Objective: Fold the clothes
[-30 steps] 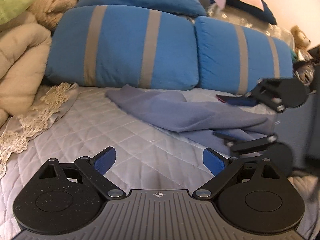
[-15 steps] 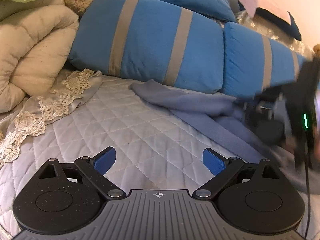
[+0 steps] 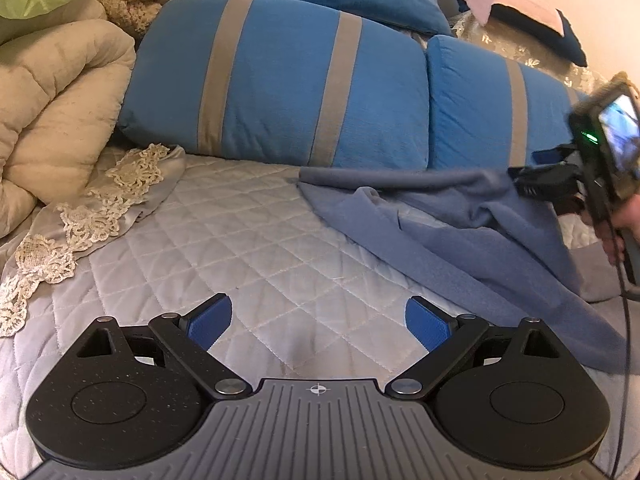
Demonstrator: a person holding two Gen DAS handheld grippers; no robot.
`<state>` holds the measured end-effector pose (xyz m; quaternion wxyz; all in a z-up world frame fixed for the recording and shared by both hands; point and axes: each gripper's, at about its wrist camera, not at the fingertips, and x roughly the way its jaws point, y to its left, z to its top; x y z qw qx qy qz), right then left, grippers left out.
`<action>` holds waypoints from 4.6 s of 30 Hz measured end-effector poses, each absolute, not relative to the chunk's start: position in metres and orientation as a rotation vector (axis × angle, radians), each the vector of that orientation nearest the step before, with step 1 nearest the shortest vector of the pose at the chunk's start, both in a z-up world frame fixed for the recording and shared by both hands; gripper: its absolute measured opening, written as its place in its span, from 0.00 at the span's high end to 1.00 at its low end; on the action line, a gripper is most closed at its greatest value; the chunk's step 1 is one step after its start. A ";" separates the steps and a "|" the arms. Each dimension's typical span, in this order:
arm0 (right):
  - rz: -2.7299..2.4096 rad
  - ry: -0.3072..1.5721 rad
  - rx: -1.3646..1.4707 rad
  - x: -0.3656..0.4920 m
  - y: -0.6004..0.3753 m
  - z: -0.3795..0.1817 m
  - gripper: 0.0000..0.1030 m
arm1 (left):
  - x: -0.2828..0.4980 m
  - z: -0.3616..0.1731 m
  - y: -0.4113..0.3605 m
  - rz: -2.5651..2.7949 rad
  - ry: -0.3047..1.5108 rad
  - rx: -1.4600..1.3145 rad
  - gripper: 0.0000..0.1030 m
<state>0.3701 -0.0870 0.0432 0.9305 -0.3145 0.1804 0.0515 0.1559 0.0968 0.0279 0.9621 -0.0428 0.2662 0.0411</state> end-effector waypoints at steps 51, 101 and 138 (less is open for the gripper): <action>0.351 0.238 -1.238 0.201 -0.013 -0.034 1.00 | 0.156 0.025 0.107 0.070 0.551 -0.121 0.07; 0.394 0.178 -0.958 0.111 -0.082 0.008 1.00 | 0.169 -0.002 0.152 -0.140 0.587 -0.721 0.07; 0.427 0.209 -0.923 0.112 -0.095 -0.006 1.00 | 0.182 -0.009 0.144 -0.204 0.617 -0.795 0.07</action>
